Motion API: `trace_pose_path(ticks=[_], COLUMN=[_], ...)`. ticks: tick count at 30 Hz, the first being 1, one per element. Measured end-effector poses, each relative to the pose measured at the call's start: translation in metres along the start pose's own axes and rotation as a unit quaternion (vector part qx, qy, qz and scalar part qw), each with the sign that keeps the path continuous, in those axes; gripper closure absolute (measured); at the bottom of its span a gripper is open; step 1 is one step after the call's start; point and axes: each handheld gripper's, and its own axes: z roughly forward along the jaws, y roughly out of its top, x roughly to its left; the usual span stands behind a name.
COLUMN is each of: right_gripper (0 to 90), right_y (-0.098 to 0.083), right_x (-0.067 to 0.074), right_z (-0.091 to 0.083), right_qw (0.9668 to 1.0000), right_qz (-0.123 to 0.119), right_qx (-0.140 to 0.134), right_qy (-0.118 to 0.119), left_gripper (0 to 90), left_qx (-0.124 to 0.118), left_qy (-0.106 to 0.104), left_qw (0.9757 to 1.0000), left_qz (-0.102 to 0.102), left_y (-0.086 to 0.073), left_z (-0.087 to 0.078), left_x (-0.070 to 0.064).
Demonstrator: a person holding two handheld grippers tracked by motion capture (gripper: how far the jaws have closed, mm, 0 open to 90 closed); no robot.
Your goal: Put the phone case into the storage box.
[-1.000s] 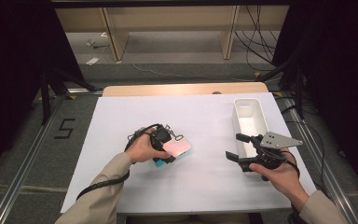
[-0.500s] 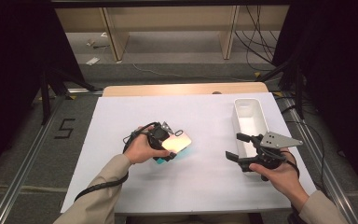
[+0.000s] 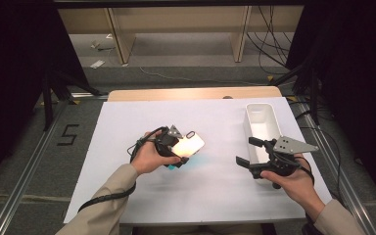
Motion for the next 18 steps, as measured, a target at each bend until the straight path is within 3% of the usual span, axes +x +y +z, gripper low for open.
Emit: trace_pose_path(ticks=[18], right_gripper=[16.0], right_y=[0.016], right_x=[0.0], right_z=[0.019], right_qw=[0.9997], right_qz=[0.013], right_qx=[-0.012], right_qy=[-0.019], left_gripper=[17.1], left_qx=[-0.042], left_qy=[0.013], left_qw=[0.999], left_qz=[-0.003], left_y=[0.001], left_z=[-0.012], left_x=[-0.005])
